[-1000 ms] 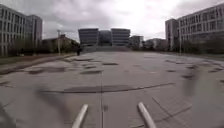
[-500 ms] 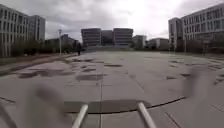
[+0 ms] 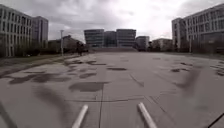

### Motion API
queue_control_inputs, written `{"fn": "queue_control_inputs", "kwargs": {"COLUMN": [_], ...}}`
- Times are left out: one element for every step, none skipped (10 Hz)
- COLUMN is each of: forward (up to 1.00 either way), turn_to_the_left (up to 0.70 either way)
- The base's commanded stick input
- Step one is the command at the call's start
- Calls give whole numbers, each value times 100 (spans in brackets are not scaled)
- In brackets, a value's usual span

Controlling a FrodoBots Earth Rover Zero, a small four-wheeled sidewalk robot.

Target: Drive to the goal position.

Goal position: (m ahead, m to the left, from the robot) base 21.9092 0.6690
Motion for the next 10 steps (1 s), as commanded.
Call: {"fn": "queue_control_inputs", "kwargs": {"forward": [100,100,100,100,100,100,100,100,100,100], "turn_to_the_left": [0,0,0,0,-27,-27,-27,-25,-11,0]}}
